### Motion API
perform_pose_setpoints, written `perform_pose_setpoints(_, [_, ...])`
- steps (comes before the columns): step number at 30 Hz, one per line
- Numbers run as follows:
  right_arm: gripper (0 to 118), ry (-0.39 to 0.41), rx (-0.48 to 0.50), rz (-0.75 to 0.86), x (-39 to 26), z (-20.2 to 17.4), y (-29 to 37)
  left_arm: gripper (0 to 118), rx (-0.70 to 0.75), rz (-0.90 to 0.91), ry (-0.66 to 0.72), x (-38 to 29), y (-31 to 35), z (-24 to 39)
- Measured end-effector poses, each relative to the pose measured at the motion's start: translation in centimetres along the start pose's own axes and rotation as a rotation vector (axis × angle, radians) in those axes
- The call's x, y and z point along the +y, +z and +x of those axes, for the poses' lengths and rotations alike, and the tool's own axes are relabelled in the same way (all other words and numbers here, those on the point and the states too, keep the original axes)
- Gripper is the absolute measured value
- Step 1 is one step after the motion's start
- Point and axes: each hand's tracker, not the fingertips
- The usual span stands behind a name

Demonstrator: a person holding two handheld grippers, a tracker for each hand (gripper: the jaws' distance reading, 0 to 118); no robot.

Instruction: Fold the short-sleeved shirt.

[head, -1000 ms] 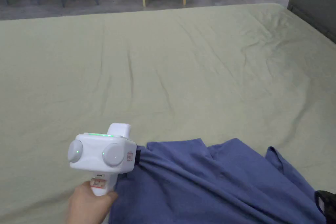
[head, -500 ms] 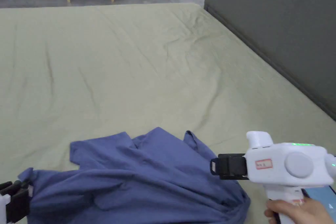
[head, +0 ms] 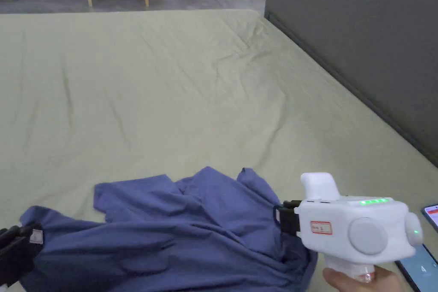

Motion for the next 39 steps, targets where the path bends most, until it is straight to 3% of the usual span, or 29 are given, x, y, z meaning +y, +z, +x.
perform_pose_setpoints(6, [5, -0.024, 0.142, 0.332, 5.0, -3.6, 11.1, 0, 0.015, 0.253, 0.005, 6.2, 10.9, 1.4])
perform_pose_setpoints(10, [5, 0.021, 0.207, 0.535, 8.4, -6.6, 18.0, 0, 0.03, 0.43, -0.047, 10.1, 18.3, 2.4])
perform_pose_setpoints(13, [5, 0.056, 0.28, 0.651, 12.0, -8.9, 22.4, 0, -0.046, 0.542, -0.039, 13.6, 23.6, 2.9])
perform_pose_setpoints(18, [5, 0.106, 0.255, 0.718, 19.0, -10.1, 24.3, 0, 0.135, 0.577, -0.195, 20.4, 26.6, 4.2])
perform_pose_setpoints(22, [5, 0.134, 0.239, 0.707, 25.6, -11.7, 22.3, 0, 0.112, 0.553, -0.19, 26.6, 24.5, 3.7])
perform_pose_setpoints(25, [5, 0.135, 0.24, 0.681, 30.1, -12.8, 18.9, 0, 0.175, 0.524, -0.206, 30.9, 21.2, 2.9])
perform_pose_setpoints(31, [5, 0.066, 0.243, 0.614, 36.9, -13.8, 10.9, 0, 0.226, 0.46, -0.12, 37.6, 12.3, -0.8])
perform_pose_setpoints(35, [5, 0.081, 0.187, 0.561, 37.6, -14.0, 4.3, 0, 0.275, 0.434, -0.115, 37.5, 5.5, -3.7])
perform_pose_setpoints(39, [5, 0.088, 0.111, 0.44, 35.9, -13.0, -5.1, 0, 0.293, 0.341, -0.006, 32.5, -2.4, -6.6])
